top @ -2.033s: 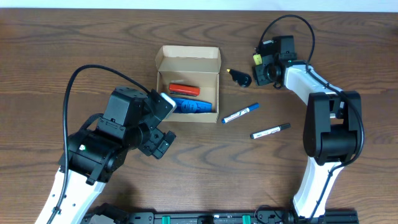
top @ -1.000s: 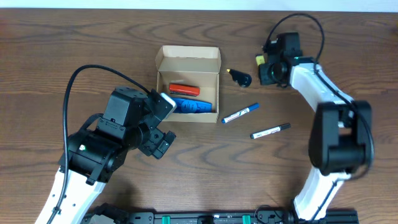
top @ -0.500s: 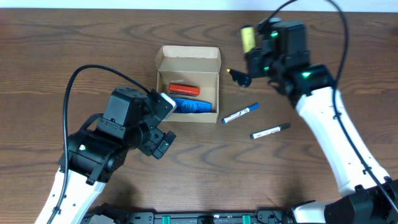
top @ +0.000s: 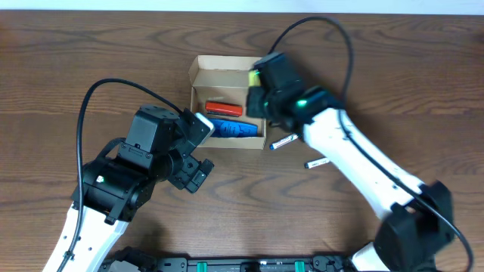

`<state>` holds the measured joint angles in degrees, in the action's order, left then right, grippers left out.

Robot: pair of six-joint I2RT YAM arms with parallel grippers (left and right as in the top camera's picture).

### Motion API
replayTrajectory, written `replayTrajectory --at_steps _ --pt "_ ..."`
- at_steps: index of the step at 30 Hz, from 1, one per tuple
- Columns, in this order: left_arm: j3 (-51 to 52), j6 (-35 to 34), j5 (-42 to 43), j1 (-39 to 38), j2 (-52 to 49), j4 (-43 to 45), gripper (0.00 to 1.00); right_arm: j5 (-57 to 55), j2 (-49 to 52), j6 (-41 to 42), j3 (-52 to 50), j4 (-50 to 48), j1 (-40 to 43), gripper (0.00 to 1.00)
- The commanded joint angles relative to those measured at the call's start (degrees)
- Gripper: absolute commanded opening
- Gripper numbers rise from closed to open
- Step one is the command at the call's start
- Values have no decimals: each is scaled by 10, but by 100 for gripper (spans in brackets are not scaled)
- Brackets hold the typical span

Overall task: Pack container
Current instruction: 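Carry the yellow highlighter over the box, then lower the yellow highlighter into the box and release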

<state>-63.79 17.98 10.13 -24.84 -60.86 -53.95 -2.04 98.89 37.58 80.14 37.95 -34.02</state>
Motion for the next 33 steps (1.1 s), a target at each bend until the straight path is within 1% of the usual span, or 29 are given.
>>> replayTrajectory --at_steps 1,9,16,20,24,33 --pt "-11 -2 2 2 4 -2 95 -31 28 74 2 2 -24 1" --pt "-11 -2 2 2 4 -2 95 -62 57 106 2 20 -45 1" --pt "-11 -2 2 2 4 -2 95 -71 57 106 2 52 -45 2" --pt "-11 -2 2 2 4 -2 95 -77 57 99 2 54 -45 1" --pt "-11 -2 2 2 4 -2 95 -84 57 73 2 53 -45 1" --pt "-11 -2 2 2 4 -2 95 -102 57 60 2 53 -45 1"
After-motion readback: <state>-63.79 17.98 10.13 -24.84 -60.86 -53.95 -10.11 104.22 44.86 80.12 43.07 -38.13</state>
